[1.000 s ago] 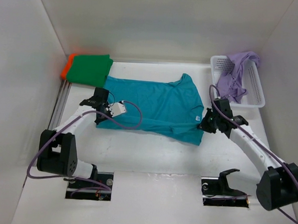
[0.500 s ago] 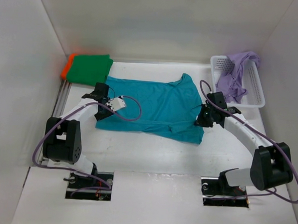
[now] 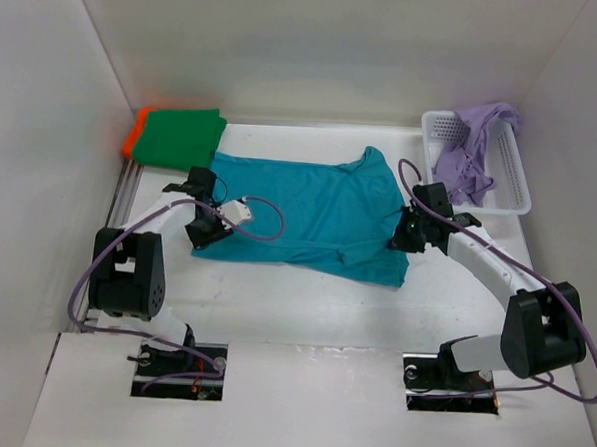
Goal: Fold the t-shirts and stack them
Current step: Grap the side of the flattened tshirt closest away from the robot with both arms
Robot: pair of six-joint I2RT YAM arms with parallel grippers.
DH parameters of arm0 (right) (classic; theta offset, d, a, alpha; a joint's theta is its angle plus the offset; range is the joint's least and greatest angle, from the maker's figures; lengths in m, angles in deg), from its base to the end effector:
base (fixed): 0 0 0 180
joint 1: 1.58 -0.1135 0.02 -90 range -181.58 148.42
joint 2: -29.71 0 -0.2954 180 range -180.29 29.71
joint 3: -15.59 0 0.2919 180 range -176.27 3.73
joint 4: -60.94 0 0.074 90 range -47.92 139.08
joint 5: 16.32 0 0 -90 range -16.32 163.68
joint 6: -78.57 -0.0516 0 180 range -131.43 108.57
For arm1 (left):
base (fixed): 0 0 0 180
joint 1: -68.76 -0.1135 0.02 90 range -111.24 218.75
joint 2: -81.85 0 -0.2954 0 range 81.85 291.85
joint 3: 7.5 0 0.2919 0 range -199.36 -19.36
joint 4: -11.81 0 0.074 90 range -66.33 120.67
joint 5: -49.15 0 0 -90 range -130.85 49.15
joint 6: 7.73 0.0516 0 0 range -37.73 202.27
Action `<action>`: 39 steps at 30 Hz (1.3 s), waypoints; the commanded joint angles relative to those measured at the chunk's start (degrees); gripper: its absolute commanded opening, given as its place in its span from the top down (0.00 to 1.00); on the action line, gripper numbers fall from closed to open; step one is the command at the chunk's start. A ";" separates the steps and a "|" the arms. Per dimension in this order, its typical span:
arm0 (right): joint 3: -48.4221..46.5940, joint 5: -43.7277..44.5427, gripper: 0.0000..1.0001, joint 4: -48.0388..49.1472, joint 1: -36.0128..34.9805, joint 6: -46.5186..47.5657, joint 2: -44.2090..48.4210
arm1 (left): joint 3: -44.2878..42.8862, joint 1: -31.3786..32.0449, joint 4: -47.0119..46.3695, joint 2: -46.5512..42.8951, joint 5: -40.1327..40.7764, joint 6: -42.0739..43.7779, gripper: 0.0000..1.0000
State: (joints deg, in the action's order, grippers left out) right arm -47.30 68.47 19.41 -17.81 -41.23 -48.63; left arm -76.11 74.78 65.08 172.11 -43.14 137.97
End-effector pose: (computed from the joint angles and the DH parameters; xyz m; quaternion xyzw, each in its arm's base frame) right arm 0.2963 0.0911 0.2199 0.1003 0.9526 0.1511 0.2443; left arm 0.3233 -0.0362 0.1800 0.5107 0.8495 0.0371 0.1274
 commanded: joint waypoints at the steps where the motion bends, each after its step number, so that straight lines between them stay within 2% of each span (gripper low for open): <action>1: -0.66 -0.59 0.99 2.42 -0.60 0.01 -0.05 | -2.75 -0.44 3.68 2.37 -3.17 -1.65 0.65; 5: -0.30 -0.59 0.99 2.60 -0.60 -0.26 0.56 | -2.14 -1.05 3.07 4.13 -1.85 -1.74 0.68; 8: 0.22 -0.59 0.99 2.60 -0.60 -0.61 1.53 | -2.22 -1.58 2.28 4.14 -1.58 -2.79 0.87; 10: 0.75 -0.59 0.99 2.34 -0.51 -0.78 2.49 | -2.31 -1.94 1.66 2.65 -1.67 -4.02 0.91; 16: 4.08 -0.59 0.99 0.76 -1.21 -2.62 7.84 | -0.39 -2.11 3.41 -7.97 -2.37 -5.08 0.91; 21: 9.35 -0.76 0.98 0.23 -3.67 -6.58 14.35 | 9.18 -0.01 7.71 -18.87 -2.55 -2.27 0.81; 26: 14.10 -1.03 0.98 -0.74 -6.48 -10.53 19.89 | 16.40 0.88 14.74 -22.58 -3.95 -1.91 0.80; 29: 15.86 -1.55 0.98 -0.74 -7.89 -12.56 22.00 | 14.66 -0.35 17.48 -23.28 -7.11 -1.21 0.77; 31: 16.66 -1.55 0.98 -0.74 -8.33 -13.17 22.80 | 11.59 -2.89 14.42 -22.85 -8.35 -1.91 0.70; 35: 17.98 -1.55 0.98 -0.04 -8.42 -13.70 23.15 | 4.12 -9.13 3.08 -17.68 -10.98 -11.11 0.69; 39: 18.50 -1.12 0.98 0.49 -8.77 -14.23 23.32 | -1.60 -11.60 1.75 -8.45 -13.09 -19.91 0.72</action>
State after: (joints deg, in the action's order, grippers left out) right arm -29.09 67.16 18.04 -25.83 -54.13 -26.43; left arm -74.30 64.48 70.94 159.11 -51.97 126.43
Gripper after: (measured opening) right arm 0.020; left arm 0.292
